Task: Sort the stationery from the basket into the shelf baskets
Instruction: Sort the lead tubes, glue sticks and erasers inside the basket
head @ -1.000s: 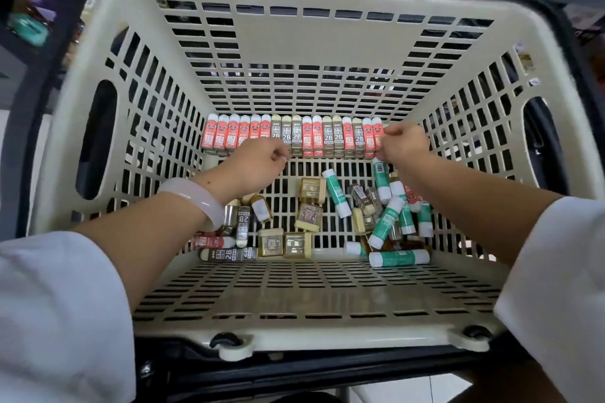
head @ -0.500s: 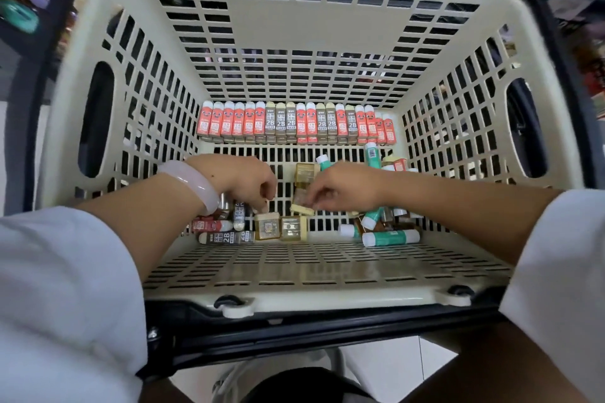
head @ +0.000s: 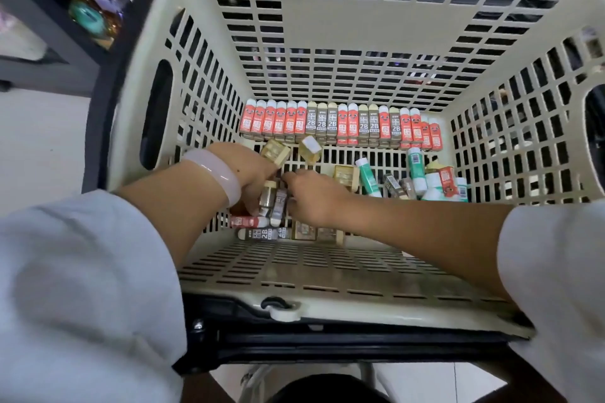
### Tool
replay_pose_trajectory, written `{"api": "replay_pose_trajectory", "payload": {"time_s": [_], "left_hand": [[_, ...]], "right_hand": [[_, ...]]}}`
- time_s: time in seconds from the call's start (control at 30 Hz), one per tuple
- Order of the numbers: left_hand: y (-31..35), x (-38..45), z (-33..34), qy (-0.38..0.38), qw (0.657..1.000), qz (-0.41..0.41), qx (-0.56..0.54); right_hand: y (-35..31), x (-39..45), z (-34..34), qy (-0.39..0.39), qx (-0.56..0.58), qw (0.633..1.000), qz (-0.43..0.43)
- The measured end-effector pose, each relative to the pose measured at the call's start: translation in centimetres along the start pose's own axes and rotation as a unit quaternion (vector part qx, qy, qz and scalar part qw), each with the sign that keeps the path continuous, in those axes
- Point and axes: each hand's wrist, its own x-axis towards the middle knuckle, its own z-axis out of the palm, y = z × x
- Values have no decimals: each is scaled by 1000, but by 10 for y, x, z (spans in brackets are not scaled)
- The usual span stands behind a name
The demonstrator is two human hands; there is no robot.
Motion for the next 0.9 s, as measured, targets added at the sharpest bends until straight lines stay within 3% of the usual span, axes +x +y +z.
{"api": "replay_pose_trajectory", "payload": {"time_s": [0.07,0.23,0.3,0.4,0.47,0.7,0.8,0.9], "left_hand": [[1,6,9,27,999,13,15],[-13,10,2,183,982,31,-43],[-13,11,0,162,985,17,-60],[-10,11,6,53,998,-15,-29],[-11,11,8,28,999,-10,-19],[-11,9,16,99,994,16,37],[-15,7,14,136,991,11,15],[-19,8,13,169,985,17,-24]], "right_hand": [[1,7,1,-31,44,999,-9],[-5,14,16,-85,128,988,16],[-2,16,17,-62,77,995,10],[-4,13,19,-23,-32,999,-29],[-3,13,15,9,-59,997,-43],[6,6,5,92,-49,995,-7],[10,6,2,142,-33,988,49],[7,5,0,130,-22,991,27]]}}
